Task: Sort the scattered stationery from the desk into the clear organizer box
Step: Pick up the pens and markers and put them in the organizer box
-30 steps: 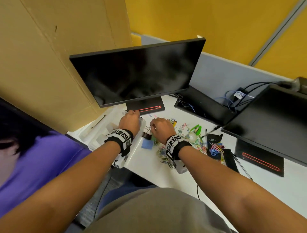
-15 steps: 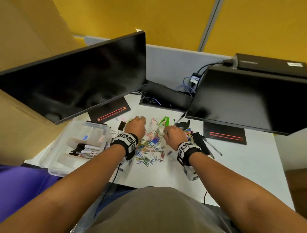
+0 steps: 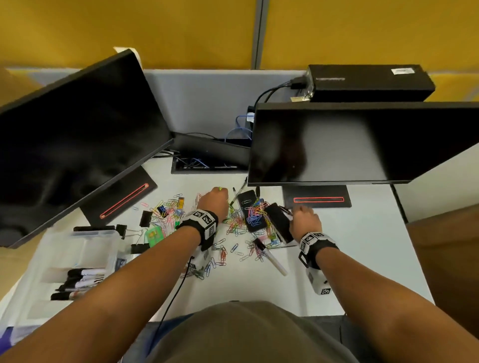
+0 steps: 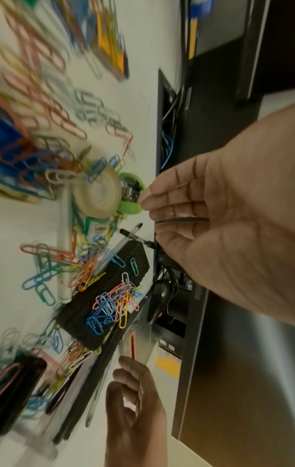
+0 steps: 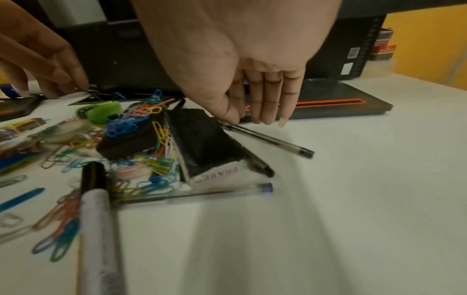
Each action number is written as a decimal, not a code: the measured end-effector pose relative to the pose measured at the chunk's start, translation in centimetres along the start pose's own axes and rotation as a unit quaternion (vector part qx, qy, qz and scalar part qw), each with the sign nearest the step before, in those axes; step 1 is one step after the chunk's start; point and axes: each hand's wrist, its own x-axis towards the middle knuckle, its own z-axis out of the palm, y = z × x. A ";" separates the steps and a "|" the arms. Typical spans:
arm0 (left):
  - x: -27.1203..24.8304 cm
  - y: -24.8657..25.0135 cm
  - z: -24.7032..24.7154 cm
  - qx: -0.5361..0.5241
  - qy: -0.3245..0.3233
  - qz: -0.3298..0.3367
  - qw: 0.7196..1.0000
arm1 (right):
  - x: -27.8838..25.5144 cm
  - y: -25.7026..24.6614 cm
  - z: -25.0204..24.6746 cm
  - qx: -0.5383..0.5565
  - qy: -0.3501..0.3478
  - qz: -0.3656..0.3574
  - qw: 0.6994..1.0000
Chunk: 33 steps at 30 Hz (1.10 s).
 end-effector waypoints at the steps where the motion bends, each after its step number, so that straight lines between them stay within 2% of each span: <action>1: 0.6 0.4 0.1 -0.001 -0.008 0.001 1.000 | 0.2 0.5 0.2 0.000 -0.007 0.006 1.000; 12: 5.6 2.6 2.4 -0.021 -0.030 -0.015 0.999 | 1.5 1.9 1.1 0.055 -0.050 -0.014 0.997; 28: 6.3 1.7 3.8 -0.110 -0.051 -0.073 0.990 | 2.0 2.2 1.9 0.165 -0.093 -0.011 0.982; 33: 6.4 1.9 4.1 -0.122 -0.050 -0.069 0.989 | 1.7 2.5 2.1 0.192 -0.100 -0.010 0.976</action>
